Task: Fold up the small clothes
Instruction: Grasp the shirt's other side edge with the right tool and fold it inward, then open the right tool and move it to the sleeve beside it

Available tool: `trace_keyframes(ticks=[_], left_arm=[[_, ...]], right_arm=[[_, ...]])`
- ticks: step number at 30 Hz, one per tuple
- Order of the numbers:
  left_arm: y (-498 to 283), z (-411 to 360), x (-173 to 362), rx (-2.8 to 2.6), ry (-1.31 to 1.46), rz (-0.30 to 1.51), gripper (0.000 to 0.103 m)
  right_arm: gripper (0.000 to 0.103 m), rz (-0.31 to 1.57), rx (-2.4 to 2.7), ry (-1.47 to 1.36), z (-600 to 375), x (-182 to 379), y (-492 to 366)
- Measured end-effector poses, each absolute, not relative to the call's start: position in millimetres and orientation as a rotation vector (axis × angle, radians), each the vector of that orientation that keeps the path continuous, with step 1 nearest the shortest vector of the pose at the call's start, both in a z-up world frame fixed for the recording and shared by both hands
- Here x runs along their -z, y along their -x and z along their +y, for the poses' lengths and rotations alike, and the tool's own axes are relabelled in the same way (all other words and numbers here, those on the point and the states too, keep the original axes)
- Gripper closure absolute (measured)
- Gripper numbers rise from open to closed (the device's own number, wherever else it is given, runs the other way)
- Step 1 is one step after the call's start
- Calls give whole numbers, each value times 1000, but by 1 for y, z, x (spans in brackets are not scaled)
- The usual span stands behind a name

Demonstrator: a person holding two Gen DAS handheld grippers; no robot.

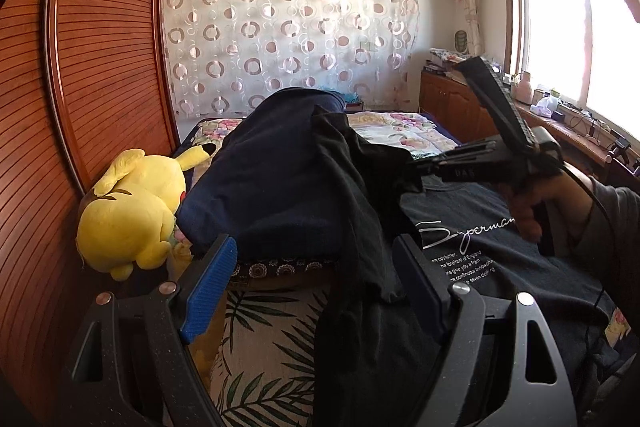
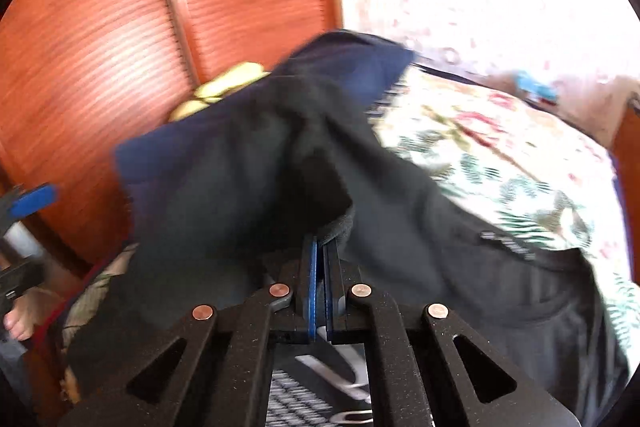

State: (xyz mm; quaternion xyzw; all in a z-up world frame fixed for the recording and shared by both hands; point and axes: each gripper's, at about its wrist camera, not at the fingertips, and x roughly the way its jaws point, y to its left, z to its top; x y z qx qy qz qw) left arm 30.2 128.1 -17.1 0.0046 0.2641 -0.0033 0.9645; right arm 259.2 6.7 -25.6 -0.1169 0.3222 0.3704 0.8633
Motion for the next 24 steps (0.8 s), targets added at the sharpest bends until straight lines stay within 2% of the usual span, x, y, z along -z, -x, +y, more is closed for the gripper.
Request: trace_keyframes(ticks=[2, 3, 4, 6, 14, 24], left_arm=[[-29, 128, 17, 8, -8, 536, 22], [-29, 127, 17, 11, -6, 537, 22], [-29, 128, 18, 13, -6, 537, 22], [-30, 126, 18, 20, -4, 539, 22], [-36, 104, 23, 68, 4, 551, 22], [-55, 57, 30, 139, 4, 567, 22]], right_arm=[[100, 675, -688, 262, 8, 28, -270], [94, 671, -659, 258, 13, 28, -274], [82, 671, -640, 244, 13, 28, -279], [66, 672, -653, 204, 9, 28, -281], [65, 614, -677, 193, -31, 30, -244], [65, 559, -599, 145, -161, 32, -170]])
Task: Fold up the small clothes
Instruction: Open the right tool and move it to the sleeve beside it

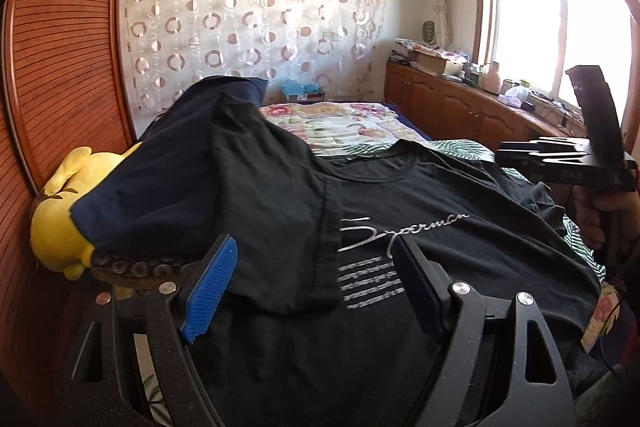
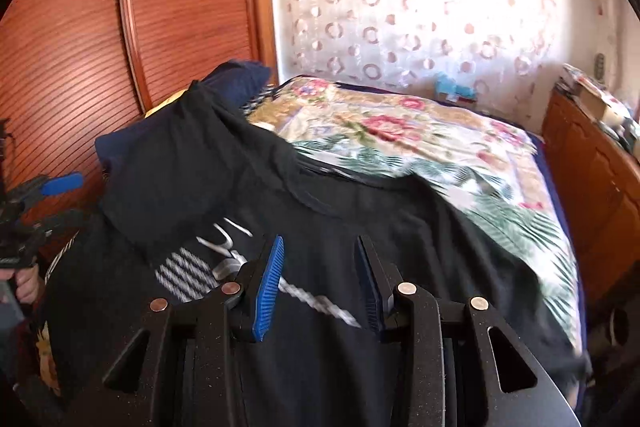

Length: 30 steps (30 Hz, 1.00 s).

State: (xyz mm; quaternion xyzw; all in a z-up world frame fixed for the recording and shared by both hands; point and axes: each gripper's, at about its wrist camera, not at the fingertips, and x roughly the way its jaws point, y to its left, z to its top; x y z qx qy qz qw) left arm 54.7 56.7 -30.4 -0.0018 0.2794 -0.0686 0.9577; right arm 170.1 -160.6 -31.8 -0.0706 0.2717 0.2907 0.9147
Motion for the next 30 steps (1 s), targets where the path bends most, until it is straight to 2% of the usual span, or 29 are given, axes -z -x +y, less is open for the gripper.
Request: trace_keyframes(ticks=[14, 15, 16, 18, 30], left_arm=[[-64, 12, 25, 205, -11, 572, 22], [-64, 9, 26, 208, -9, 574, 22], [-65, 7, 27, 210, -9, 575, 22], [-67, 3, 29, 217, -9, 584, 22], [-86, -15, 65, 257, -25, 707, 22]], right_arm=[[65, 545, -381, 131, -234, 59, -95], [63, 550, -374, 128, -234, 60, -94], [55, 554, -366, 125, -237, 62, -92], [49, 566, -353, 112, -239, 59, -91], [49, 696, -233, 107, -259, 63, -105]])
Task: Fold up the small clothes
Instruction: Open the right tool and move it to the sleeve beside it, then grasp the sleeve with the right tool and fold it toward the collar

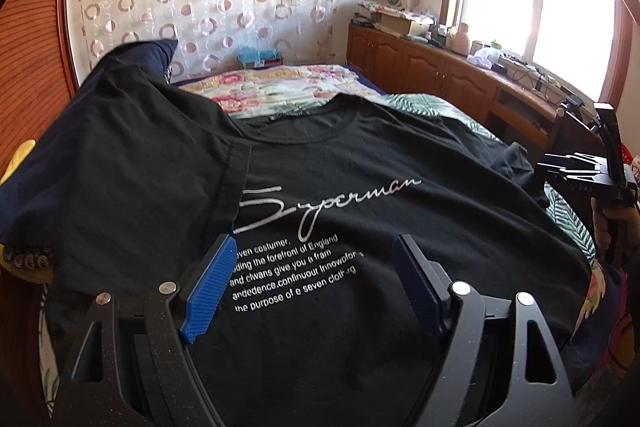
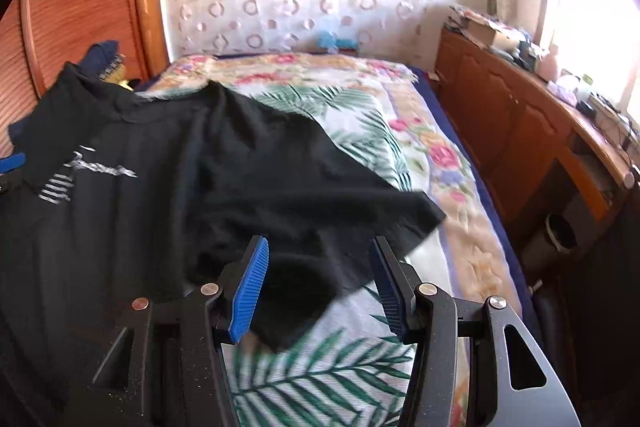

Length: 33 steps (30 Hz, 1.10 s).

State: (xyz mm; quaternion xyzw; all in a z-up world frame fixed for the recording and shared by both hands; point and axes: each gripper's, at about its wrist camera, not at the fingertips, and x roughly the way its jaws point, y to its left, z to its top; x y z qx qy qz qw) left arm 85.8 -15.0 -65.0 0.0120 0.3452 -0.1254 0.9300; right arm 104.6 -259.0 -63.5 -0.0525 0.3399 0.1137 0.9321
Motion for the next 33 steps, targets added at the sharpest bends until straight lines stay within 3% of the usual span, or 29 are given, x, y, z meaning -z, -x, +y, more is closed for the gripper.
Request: trace_keyframes(ticks=[17, 20, 22, 25, 28, 33], left_arm=[[-110, -23, 106, 237, -88, 893, 22], [-113, -25, 106, 231, -108, 898, 21], [-115, -25, 107, 232, -111, 900, 19], [-117, -27, 108, 238, -116, 906, 14], [-121, -32, 112, 251, -131, 926, 0], [-121, -33, 112, 251, -134, 924, 0]], right_arm=[[49, 780, -275, 94, -246, 50, -117], [67, 763, -296, 119, -246, 52, -113], [93, 759, -327, 130, -246, 50, -111], [98, 754, -360, 110, -255, 48, -111], [99, 708, -324, 99, -272, 42, -107], [99, 632, -284, 76, -297, 20, -93]])
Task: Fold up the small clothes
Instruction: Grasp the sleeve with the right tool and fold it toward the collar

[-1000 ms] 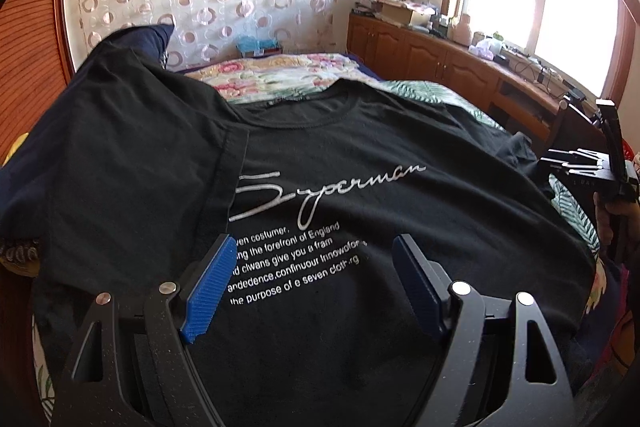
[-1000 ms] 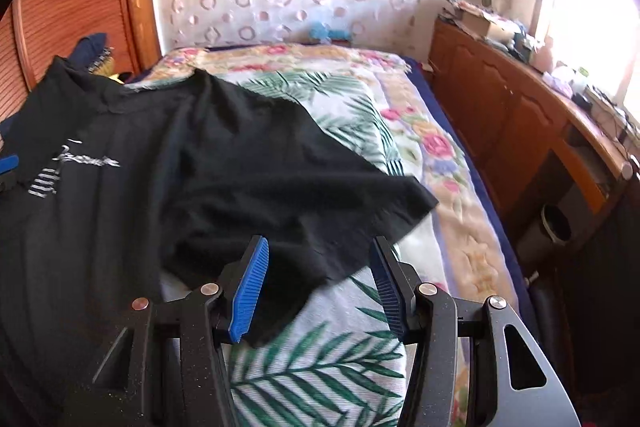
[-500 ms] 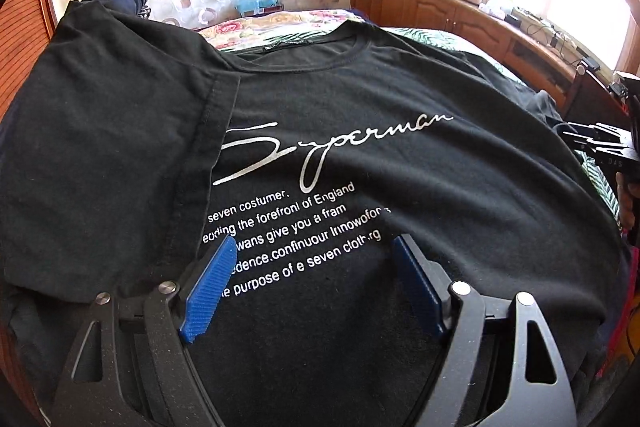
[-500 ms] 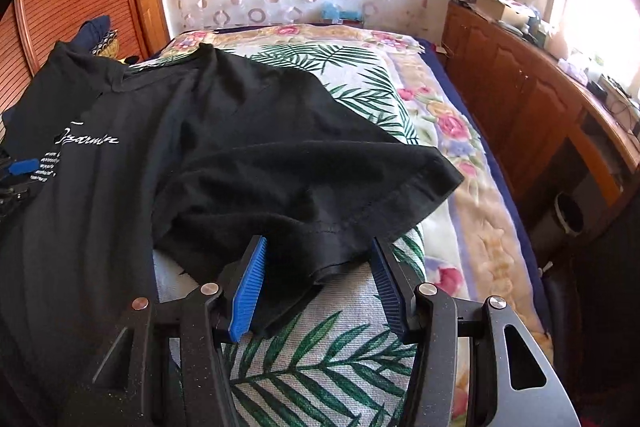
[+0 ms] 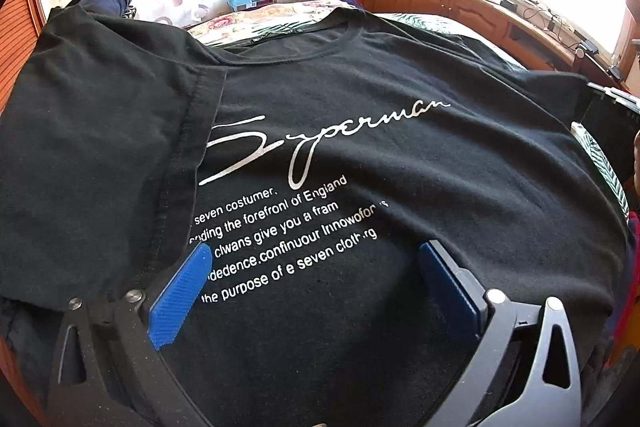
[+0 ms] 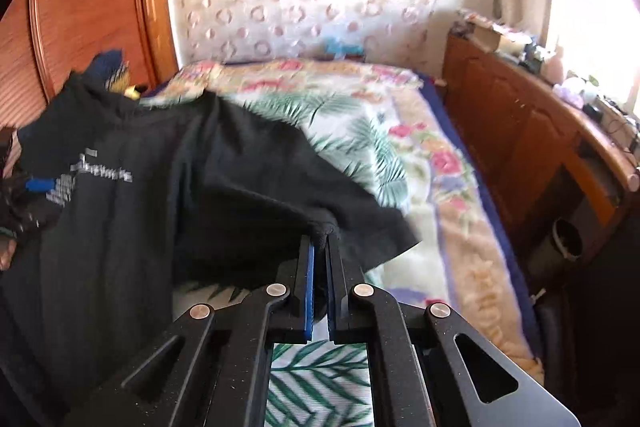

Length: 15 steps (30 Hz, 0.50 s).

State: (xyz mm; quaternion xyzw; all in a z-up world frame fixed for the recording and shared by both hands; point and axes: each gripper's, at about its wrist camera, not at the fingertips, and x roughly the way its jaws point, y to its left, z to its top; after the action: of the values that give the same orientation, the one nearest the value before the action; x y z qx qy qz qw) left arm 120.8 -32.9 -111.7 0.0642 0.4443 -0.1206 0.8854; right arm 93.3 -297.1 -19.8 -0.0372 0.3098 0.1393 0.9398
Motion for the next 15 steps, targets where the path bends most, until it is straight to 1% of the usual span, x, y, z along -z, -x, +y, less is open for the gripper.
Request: trace_keyframes(ticks=[10, 15], left_arm=[[-119, -33, 110, 253, -135, 914, 0], [-109, -30, 94, 250, -105, 845, 0]], right_arm=[[99, 576, -349, 98, -282, 7, -82], [99, 524, -456, 113, -252, -3, -75]])
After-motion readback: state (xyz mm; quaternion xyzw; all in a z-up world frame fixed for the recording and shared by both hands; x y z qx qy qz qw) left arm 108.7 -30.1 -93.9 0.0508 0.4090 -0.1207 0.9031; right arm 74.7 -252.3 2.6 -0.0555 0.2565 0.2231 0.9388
